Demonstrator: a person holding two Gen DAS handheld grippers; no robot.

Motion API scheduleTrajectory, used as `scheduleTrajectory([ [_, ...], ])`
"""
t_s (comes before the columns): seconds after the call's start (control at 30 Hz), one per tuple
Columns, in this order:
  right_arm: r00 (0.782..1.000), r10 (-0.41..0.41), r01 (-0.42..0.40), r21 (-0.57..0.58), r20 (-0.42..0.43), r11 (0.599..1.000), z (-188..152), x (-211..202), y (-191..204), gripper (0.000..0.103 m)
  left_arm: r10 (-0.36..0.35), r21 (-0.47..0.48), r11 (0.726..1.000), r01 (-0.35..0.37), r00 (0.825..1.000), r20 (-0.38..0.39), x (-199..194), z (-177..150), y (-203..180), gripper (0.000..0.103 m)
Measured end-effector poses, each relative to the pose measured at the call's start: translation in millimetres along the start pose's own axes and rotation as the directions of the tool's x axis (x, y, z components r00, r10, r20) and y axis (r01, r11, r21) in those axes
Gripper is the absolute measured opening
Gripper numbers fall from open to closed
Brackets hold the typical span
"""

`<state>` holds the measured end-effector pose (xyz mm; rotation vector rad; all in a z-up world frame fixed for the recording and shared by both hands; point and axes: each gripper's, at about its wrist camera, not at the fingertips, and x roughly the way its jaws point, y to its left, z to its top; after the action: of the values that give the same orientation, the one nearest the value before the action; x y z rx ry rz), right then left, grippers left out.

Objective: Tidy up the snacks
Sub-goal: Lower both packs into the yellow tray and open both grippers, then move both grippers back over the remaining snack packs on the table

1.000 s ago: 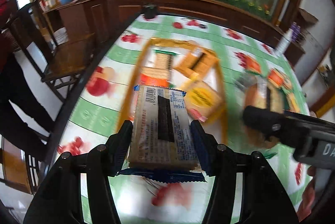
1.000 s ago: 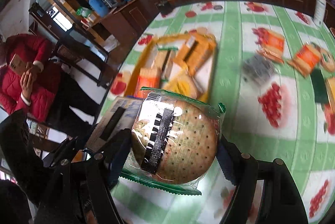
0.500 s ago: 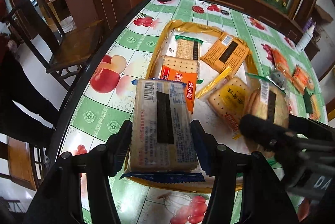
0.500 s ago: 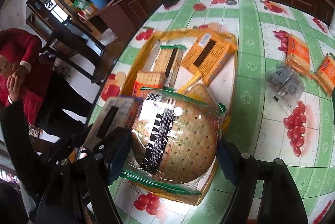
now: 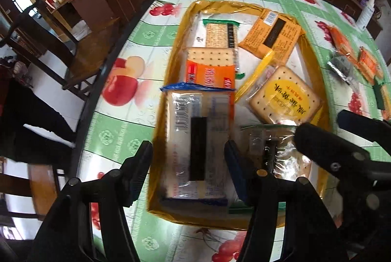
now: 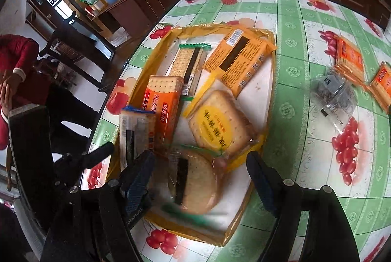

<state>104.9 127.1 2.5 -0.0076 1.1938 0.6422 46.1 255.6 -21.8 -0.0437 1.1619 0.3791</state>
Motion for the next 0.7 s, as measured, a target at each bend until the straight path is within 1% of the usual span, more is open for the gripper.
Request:
scheduleTrajectory([
  [0.1, 1.000, 0.007, -0.007, 0.017, 0.000, 1.000, -1.7, -2.5, -3.5, 0.080, 0.025, -0.007, 1.000, -0.025, 1.000, -0.002, -1.9, 1.2, 2.9, 0.060],
  [0.2, 1.000, 0.002, -0.002, 0.027, -0.002, 1.000, -4.8, -4.8, -7.3, 0.080, 0.045, -0.045, 0.998, -0.045, 0.999, 0.012, -7.5, 0.9, 9.0, 0.060],
  [0.33, 1.000, 0.004, -0.004, 0.034, -0.003, 0.999, -12.1, -8.7, -11.9, 0.080, 0.047, -0.083, 0.996, -0.044, 0.998, 0.034, -16.0, -0.6, 8.8, 0.060],
  [0.43, 1.000, -0.004, 0.004, 0.022, -0.004, 1.000, -19.6, -13.0, -16.0, 0.080, 0.019, -0.096, 0.995, -0.015, 0.999, 0.043, -21.2, -2.0, 1.1, 0.060],
  [0.5, 1.000, -0.007, 0.007, 0.020, 0.006, 1.000, -24.7, -18.9, -21.8, 0.080, 0.005, -0.089, 0.996, -0.001, 0.999, 0.050, -25.1, -3.6, -10.8, 0.060],
  [0.6, 0.999, -0.021, 0.020, 0.032, 0.030, 0.999, -31.9, -32.2, -39.7, 0.080, -0.011, -0.064, 0.998, 0.015, 0.998, 0.060, -30.9, -6.2, -32.5, 0.060],
  [0.7, 0.998, -0.050, 0.047, 0.063, 0.048, 0.997, -36.7, -47.1, -69.1, 0.080, -0.056, -0.040, 0.998, 0.058, 0.997, 0.057, -36.0, -7.0, -60.2, 0.060],
])
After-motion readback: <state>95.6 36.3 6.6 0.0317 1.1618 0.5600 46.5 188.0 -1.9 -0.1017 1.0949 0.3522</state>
